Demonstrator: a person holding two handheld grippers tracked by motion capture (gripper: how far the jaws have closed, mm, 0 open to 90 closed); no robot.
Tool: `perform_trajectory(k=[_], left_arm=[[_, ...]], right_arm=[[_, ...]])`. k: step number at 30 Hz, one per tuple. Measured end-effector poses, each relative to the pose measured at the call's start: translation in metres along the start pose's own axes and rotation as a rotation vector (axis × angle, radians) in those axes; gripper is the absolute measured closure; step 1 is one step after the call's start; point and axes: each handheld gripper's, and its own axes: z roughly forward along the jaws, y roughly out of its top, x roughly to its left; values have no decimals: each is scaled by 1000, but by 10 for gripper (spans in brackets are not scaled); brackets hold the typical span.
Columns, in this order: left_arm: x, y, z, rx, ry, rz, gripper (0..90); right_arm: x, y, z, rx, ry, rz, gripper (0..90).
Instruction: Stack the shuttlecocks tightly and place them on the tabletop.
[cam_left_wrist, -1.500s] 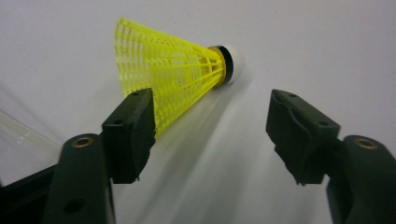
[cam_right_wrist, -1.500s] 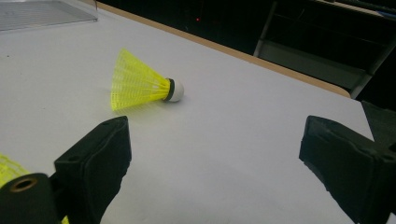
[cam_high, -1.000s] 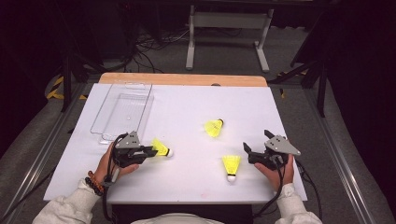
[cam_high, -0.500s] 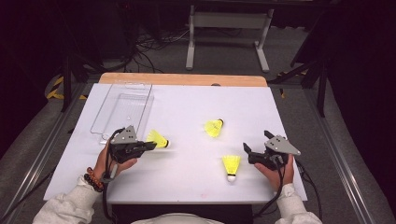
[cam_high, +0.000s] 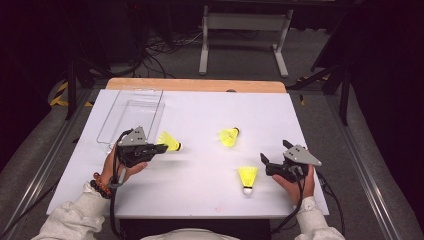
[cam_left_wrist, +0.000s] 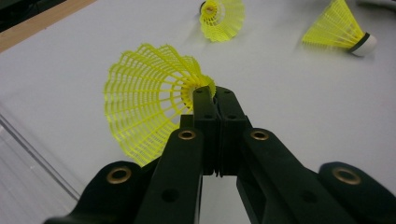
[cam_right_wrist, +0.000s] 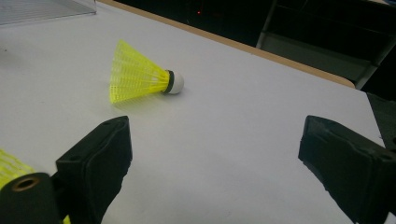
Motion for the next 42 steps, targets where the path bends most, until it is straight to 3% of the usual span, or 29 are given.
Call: perform_trajectory(k=[21, 42], left_arm=[[20, 5, 6, 66, 27, -39, 880], [24, 14, 17, 129, 43, -12, 887]], right_arm=[[0, -3, 6, 48, 31, -1, 99], [0, -4, 7, 64, 36, -7, 96]])
